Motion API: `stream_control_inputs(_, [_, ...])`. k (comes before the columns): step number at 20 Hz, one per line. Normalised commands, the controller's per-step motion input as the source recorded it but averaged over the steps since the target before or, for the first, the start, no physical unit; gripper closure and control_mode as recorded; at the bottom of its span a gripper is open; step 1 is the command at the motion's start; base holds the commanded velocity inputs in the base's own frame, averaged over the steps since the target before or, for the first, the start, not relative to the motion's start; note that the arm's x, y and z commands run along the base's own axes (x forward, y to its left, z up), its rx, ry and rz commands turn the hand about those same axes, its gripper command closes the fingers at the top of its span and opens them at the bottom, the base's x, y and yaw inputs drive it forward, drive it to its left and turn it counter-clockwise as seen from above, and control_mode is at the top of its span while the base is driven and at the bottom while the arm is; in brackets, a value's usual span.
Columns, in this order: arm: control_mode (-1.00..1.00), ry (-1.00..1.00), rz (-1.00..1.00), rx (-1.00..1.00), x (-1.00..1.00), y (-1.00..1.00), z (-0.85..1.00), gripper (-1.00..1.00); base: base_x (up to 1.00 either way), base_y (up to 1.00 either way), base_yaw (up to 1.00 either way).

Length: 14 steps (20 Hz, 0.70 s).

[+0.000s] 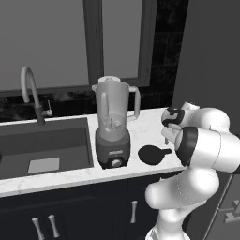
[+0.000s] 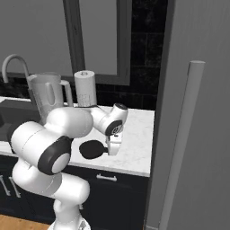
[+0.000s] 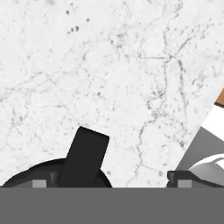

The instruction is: Close the lid blender by securely placing the lid on top.

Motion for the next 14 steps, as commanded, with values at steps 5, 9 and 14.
stream_control_inputs(5, [-1.0, 0.0, -0.01, -0.01, 0.0, 0.11, -0.1, -1.0, 0.0, 0.0, 0.0])
stream_control_inputs(9, [-1.0, 0.0, 0.0, -0.02, 0.0, 0.11, -0.16, -1.0, 0.0, 0.0, 0.0])
stream_control_inputs(14, [-1.0, 0.0, -0.01, -0.01, 0.02, 0.09, -0.19, -1.0, 0.0, 0.0, 0.0])
